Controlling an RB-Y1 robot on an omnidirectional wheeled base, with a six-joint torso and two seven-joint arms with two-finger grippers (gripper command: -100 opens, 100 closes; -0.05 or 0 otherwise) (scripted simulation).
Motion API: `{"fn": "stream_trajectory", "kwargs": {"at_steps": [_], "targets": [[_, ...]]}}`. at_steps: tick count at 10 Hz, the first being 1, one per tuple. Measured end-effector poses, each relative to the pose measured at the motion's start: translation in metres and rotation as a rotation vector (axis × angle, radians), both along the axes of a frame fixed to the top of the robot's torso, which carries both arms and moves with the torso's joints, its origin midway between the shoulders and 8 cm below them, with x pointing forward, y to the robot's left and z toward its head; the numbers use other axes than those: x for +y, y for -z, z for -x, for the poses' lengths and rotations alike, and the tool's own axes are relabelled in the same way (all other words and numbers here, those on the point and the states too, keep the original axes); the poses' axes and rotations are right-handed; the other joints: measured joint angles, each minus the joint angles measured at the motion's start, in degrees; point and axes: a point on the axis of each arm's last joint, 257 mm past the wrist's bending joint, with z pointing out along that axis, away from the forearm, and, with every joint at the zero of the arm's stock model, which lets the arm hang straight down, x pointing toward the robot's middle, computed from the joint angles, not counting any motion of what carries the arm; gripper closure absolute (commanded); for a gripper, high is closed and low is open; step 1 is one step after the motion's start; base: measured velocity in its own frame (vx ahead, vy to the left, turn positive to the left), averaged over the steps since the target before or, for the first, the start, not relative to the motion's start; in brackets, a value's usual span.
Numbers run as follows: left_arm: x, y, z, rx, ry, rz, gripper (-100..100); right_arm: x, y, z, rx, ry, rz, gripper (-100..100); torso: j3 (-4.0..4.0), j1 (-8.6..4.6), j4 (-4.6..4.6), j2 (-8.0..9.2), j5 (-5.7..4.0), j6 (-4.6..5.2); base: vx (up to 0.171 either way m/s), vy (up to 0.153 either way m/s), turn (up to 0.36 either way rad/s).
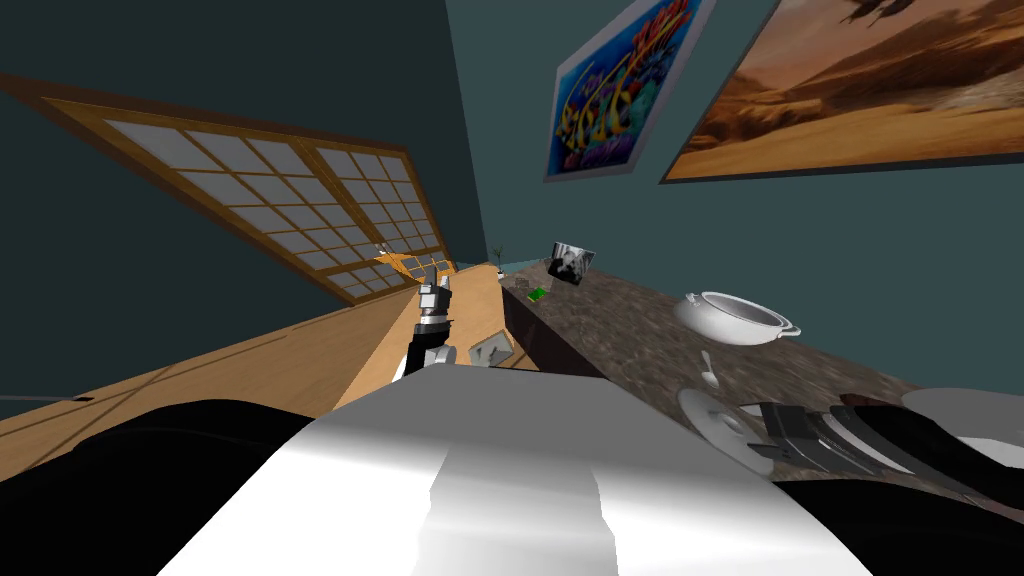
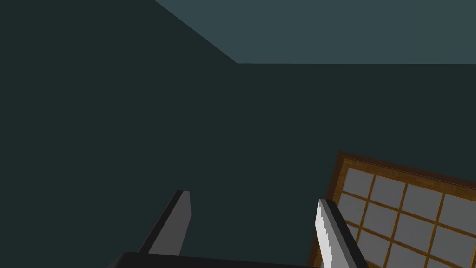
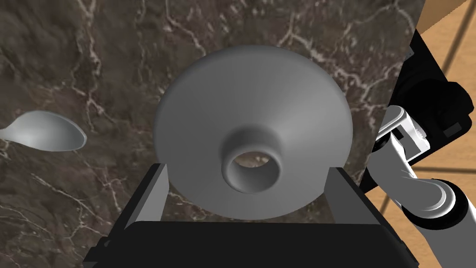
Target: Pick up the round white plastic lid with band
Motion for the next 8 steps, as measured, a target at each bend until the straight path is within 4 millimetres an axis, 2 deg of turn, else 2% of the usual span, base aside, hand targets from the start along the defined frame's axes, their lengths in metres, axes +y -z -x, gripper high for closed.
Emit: {"fn": "stream_trajectory", "kwargs": {"at_steps": [1, 4, 6, 7, 8], "targets": [[0.000, 0.000, 0.000, 0.000, 0.000, 0.000, 0, 0.000, 0.000, 0.000, 0.000, 0.000, 0.000, -100, 0.20, -0.06, 0.09, 0.32, -0.02, 0.02, 0.011, -0.012, 0.066], [0.000, 0.000, 0.000, 0.000, 0.000, 0.000, 0, -0.004, 0.022, 0.017, -0.006, 0.018, -0.002, -100, 0.32, -0.16, 0.14, 0.51, -0.07, 0.04, 0.011, -0.011, 0.063], [0.000, 0.000, 0.000, 0.000, 0.000, 0.000, 0, -0.001, 0.023, 0.023, -0.003, 0.023, -0.002, -100, 0.34, -0.08, 0.15, 0.54, -0.02, 0.04, 0.000, 0.000, 0.000], [0.000, 0.000, 0.000, 0.000, 0.000, 0.000, 0, -0.001, 0.023, 0.023, -0.005, 0.022, -0.001, 100, 0.34, -0.07, 0.15, 0.55, -0.02, 0.04, 0.000, 0.000, 0.000], [0.000, 0.000, 0.000, 0.000, 0.000, 0.000, 0, 0.000, 0.024, 0.024, -0.003, 0.023, -0.004, 100, 0.34, -0.10, 0.17, 0.54, -0.02, 0.00, 0.000, 0.000, 0.000]]}}
